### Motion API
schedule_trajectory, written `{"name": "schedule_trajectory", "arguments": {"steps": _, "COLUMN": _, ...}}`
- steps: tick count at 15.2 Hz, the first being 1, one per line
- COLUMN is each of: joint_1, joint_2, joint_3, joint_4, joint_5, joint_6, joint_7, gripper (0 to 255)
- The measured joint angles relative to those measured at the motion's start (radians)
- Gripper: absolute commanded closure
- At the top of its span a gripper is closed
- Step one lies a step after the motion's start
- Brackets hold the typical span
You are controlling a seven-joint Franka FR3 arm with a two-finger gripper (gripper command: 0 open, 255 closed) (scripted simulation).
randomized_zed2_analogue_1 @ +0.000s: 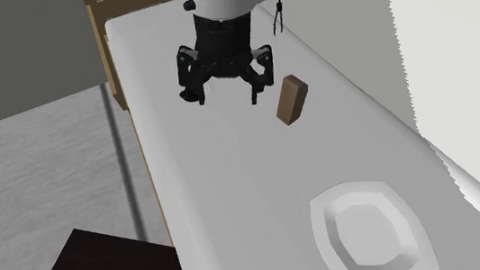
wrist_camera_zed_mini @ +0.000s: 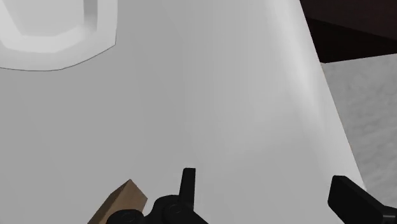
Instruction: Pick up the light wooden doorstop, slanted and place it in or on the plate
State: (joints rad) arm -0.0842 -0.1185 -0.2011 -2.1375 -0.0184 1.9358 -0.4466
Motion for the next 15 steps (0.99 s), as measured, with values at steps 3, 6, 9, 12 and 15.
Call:
{"name": "schedule_trajectory", "arguments": {"steps": 3, "joint_1": -0.01, "joint_2": 0.111, "joint_3": -0.017, "joint_4": 0.092, "joint_5": 0.016, "joint_6": 0.025, "joint_7": -0.044, "gripper": 0}}
{"name": "schedule_trajectory", "arguments": {"steps": 6, "joint_1": -0.024, "joint_2": 0.232, "joint_3": -0.027, "joint_4": 0.207, "joint_5": 0.04, "joint_6": 0.034, "joint_7": -0.085, "gripper": 0}}
{"name": "schedule_trajectory", "arguments": {"steps": 9, "joint_1": -0.047, "joint_2": 0.341, "joint_3": -0.037, "joint_4": 0.317, "joint_5": 0.062, "joint_6": 0.036, "joint_7": -0.132, "gripper": 0}}
{"name": "schedule_trajectory", "arguments": {"steps": 12, "joint_1": -0.07, "joint_2": 0.464, "joint_3": -0.036, "joint_4": 0.455, "joint_5": 0.087, "joint_6": 0.025, "joint_7": -0.165, "gripper": 0}}
{"name": "schedule_trajectory", "arguments": {"steps": 15, "joint_1": -0.1, "joint_2": 0.586, "joint_3": -0.034, "joint_4": 0.606, "joint_5": 0.109, "joint_6": 0.002, "joint_7": -0.197, "gripper": 0}}
